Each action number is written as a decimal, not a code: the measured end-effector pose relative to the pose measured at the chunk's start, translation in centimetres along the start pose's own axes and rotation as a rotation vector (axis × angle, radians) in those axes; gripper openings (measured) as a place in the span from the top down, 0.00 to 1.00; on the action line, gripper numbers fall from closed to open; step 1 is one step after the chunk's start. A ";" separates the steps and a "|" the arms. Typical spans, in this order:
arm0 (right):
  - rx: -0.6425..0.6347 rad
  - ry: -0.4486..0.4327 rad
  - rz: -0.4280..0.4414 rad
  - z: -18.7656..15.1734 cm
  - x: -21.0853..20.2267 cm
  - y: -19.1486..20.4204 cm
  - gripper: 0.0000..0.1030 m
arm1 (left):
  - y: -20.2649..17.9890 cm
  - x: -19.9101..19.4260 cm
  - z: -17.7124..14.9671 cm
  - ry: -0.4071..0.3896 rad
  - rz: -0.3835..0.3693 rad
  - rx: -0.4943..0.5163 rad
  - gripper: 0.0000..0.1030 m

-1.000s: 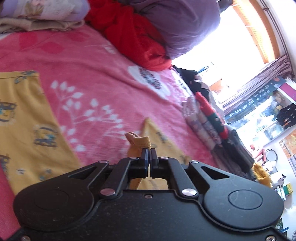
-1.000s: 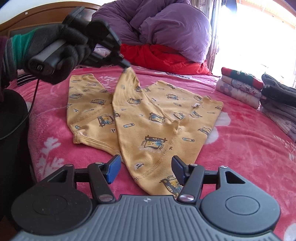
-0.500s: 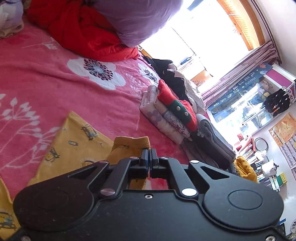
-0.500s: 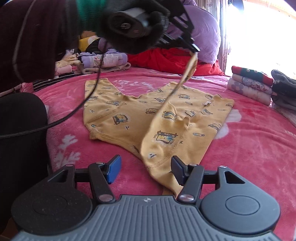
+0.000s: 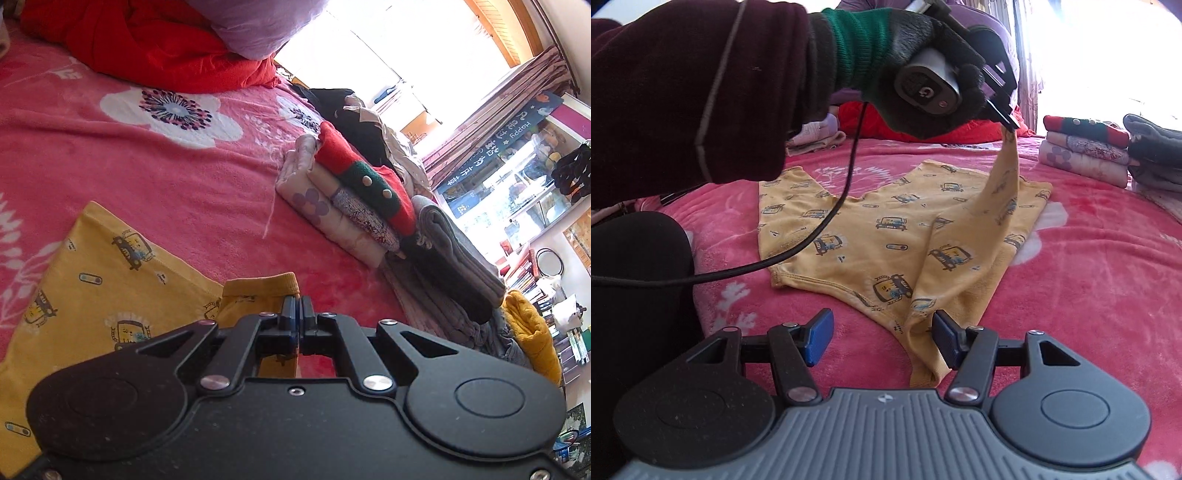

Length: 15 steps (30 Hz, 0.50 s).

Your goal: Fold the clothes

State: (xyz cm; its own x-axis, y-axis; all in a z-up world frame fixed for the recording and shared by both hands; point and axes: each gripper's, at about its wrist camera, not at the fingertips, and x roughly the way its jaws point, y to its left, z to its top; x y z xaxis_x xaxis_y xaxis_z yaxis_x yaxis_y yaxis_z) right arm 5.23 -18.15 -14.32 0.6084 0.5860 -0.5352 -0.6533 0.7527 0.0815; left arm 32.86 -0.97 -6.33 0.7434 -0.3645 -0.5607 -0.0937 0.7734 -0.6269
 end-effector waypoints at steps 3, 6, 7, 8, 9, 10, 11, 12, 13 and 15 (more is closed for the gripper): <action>0.000 0.020 0.003 -0.2 0.2 0.0 0.43 | -0.4 0.8 -0.1 -0.001 0.016 0.031 1.00; 0.010 0.032 0.004 -0.3 0.2 -0.1 0.43 | -0.7 1.5 -0.2 -0.005 0.031 0.063 1.00; 0.016 0.035 0.005 -0.4 0.1 -0.2 0.43 | -0.8 1.8 -0.3 -0.008 0.044 0.087 1.00; 0.028 0.036 0.006 -0.3 0.1 -0.3 0.43 | -1.0 2.0 -0.3 -0.010 0.056 0.111 1.00; 0.042 0.036 0.005 -0.3 0.0 -0.5 0.43 | -1.1 2.3 -0.4 -0.013 0.068 0.136 1.00; 0.056 0.035 0.004 -0.3 0.0 -0.7 0.43 | -1.2 2.6 -0.5 -0.013 0.078 0.159 1.00; 0.067 0.035 0.002 -0.3 -0.1 -0.8 0.42 | -1.2 2.9 -0.6 -0.011 0.086 0.174 1.00; 0.077 0.036 0.002 -0.4 -0.1 -1.0 0.42 | -1.3 3.2 -0.7 -0.010 0.096 0.191 1.00; 0.089 0.037 0.007 -0.4 0.0 -1.2 0.42 | -1.4 3.5 -0.8 -0.012 0.107 0.210 1.00; 0.096 0.043 0.010 -0.5 0.3 -1.3 0.42 | -1.5 4.0 -1.1 -0.013 0.126 0.245 1.00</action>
State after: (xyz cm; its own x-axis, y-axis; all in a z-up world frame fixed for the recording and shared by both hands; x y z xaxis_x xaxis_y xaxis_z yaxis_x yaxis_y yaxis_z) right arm 5.99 -19.13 -15.00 0.5807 0.5819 -0.5693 -0.6120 0.7732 0.1660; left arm 35.21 -4.12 -8.22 0.7448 -0.2518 -0.6180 -0.0241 0.9154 -0.4019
